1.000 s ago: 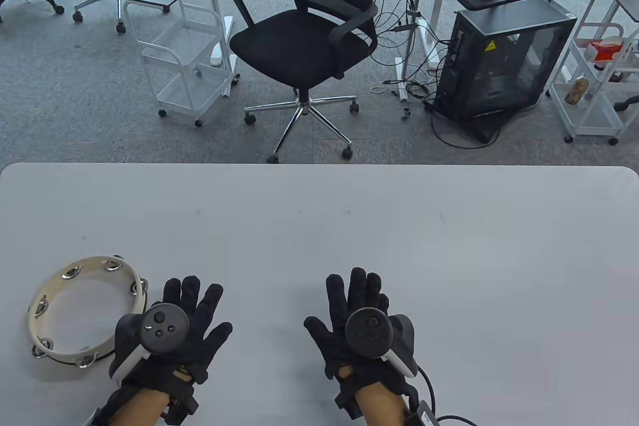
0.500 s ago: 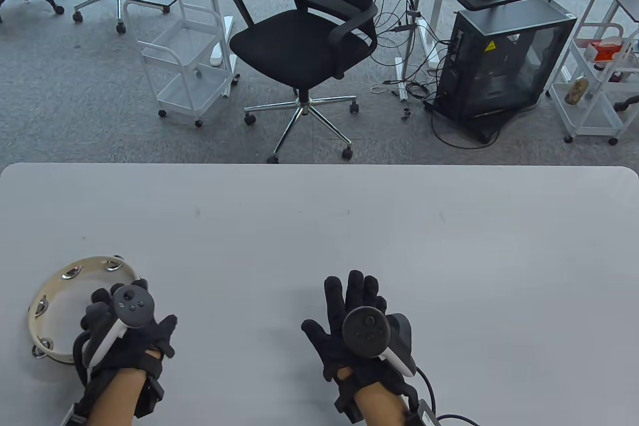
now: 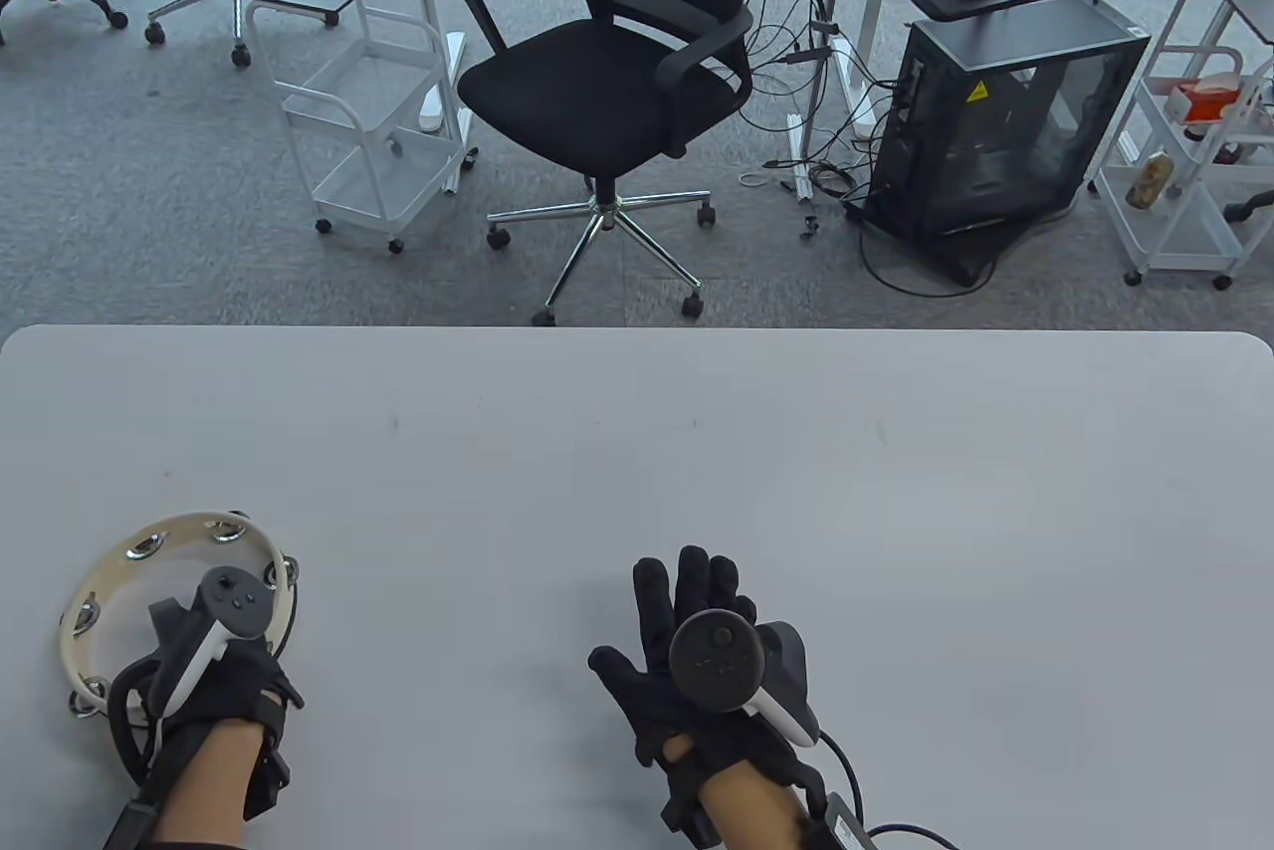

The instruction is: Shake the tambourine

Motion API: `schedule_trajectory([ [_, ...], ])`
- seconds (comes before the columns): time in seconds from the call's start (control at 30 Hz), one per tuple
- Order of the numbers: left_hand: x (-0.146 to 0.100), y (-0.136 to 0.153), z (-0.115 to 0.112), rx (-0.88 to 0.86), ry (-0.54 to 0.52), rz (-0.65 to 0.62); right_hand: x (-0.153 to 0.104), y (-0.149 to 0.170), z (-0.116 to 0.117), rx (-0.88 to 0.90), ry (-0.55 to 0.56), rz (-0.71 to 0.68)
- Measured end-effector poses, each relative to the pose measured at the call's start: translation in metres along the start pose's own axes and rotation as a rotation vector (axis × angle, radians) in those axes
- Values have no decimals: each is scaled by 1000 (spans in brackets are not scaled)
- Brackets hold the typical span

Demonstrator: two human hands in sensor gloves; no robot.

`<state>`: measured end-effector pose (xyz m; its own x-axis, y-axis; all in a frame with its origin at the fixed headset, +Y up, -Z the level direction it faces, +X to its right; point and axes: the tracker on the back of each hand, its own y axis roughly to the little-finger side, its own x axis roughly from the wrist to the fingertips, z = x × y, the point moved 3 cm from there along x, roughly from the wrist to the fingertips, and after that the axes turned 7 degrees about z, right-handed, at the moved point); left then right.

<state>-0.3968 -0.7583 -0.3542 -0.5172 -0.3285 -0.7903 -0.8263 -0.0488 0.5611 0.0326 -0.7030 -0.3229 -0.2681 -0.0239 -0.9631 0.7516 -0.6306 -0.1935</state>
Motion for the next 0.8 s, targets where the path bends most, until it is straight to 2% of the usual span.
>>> schedule_trajectory([
  [0.1,-11,0,17,-145,-81,-66,0,-1,-3,51,38,-22],
  [0.17,-21,0,30,-318,-119,-158,-1,-2,-7,116,72,-45],
  [0.2,-27,0,35,-464,-126,-235,-1,-2,-9,174,90,-53],
  [0.27,-36,-2,41,-665,-106,-317,-2,-1,-11,277,117,-61],
  [0.37,-52,-17,45,-1073,33,-548,-3,-1,-11,472,156,-96],
  [0.43,-63,-33,44,-1207,145,-688,-3,-2,-8,602,166,-115],
  [0.5,-80,-56,39,-1242,265,-838,-4,-4,-1,781,173,-119],
  [0.63,-131,-107,26,-1097,442,-1146,-5,-16,21,1126,111,-179],
  [0.7,-167,-135,11,-945,604,-1326,-7,-32,32,1109,40,-253],
  [0.73,-177,-141,7,-872,649,-1378,-11,-33,33,1072,24,-272],
  [0.77,-186,-144,5,-853,635,-1394,-13,-33,31,1032,113,-244],
  [0.8,-187,-142,5,-865,600,-1366,-14,-31,29,1039,127,-250],
])
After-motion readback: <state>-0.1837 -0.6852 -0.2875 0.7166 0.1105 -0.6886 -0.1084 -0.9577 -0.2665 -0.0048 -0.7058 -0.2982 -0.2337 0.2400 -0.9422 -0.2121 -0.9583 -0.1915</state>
